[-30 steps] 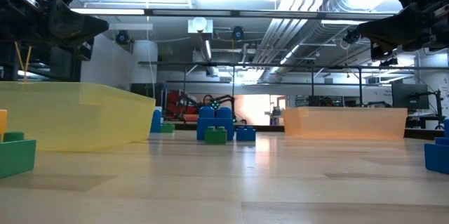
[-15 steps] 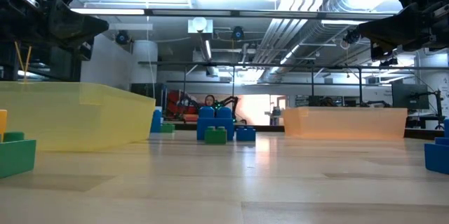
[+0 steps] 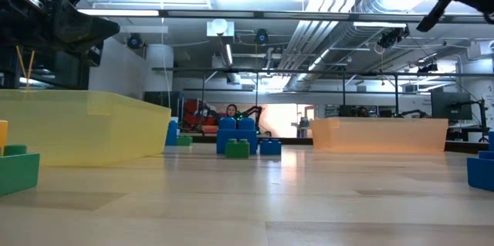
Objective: Sort blocks by size
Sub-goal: Put the large blue 2 stud game piece into the orange bin
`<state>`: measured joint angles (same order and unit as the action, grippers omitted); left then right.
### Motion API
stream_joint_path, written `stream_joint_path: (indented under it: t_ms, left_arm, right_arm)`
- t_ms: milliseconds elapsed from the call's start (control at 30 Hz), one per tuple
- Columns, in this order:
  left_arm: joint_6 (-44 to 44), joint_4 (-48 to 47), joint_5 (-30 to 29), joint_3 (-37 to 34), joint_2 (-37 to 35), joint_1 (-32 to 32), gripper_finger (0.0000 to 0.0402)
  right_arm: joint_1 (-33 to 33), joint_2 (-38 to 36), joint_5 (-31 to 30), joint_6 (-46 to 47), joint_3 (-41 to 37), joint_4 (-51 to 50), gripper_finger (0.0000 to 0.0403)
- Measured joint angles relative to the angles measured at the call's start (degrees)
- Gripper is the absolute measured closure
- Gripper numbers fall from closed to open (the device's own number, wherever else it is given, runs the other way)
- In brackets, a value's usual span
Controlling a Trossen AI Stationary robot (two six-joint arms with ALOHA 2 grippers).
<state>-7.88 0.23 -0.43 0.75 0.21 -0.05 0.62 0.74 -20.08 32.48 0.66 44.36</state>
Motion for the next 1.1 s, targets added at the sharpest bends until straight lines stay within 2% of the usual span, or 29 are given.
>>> stream_joint_path:
  t_ms: [67, 133, 200, 267, 367, 433, 533, 600, 733, 900, 1000, 1100]
  left_arm:
    - [0.0, 0.0, 0.0, 0.0, 0.0, 0.0, 0.0401]
    - [0.0, 0.0, 0.0, 0.0, 0.0, 0.0, 0.0401]
    - [0.0, 0.0, 0.0, 0.0, 0.0, 0.0, 0.0401]
    - [0.0, 0.0, 0.0, 0.0, 0.0, 0.0, 0.0401]
    - [0.0, 0.0, 0.0, 0.0, 0.0, 0.0, 0.0401]
    - [0.0, 0.0, 0.0, 0.0, 0.0, 0.0, 0.0401]
    - [0.0, 0.0, 0.0, 0.0, 0.0, 0.0, 0.0401]
    - [0.0, 0.0, 0.0, 0.0, 0.0, 0.0, 0.0401]
    - [0.0, 0.0, 0.0, 0.0, 0.0, 0.0, 0.0401]
    - [0.0, 0.0, 0.0, 0.0, 0.0, 0.0, 0.0401]
    - [0.0, 0.0, 0.0, 0.0, 0.0, 0.0, 0.0401]
    - [0.0, 0.0, 0.0, 0.0, 0.0, 0.0, 0.0401]
  right_arm:
    - [0.0, 1.6, -1.0, 4.5, 2.7, -2.1, 0.0402]
    - [0.1, 5.8, 4.6, 5.7, 8.5, -7.2, 0.0402]
    - [0.4, 12.6, 8.1, 5.5, 15.9, -16.4, 0.0399]
    - [0.8, 20.4, 11.6, 3.6, 24.3, -30.0, 0.0388]
    - [1.5, 32.1, 18.7, 5.0, 36.8, -56.5, 0.0355]
    - [3.0, 40.1, 24.4, 7.6, 42.2, -70.0, 0.0325]
    - [7.8, 50.6, 34.6, 13.1, 45.8, -80.4, 0.0274]
    - [11.5, 55.7, 38.0, 18.8, 47.7, -83.0, 0.0244]
    - [18.3, 64.3, 33.6, 35.7, 50.1, -86.5, 0.0212]
    - [24.7, 73.4, 23.0, 58.1, 55.1, -86.6, 0.0217]
    - [27.4, 79.6, 21.9, 67.2, 59.3, -89.7, 0.0229]
    - [29.6, 85.5, 22.6, 72.5, 64.4, -93.2, 0.0242]
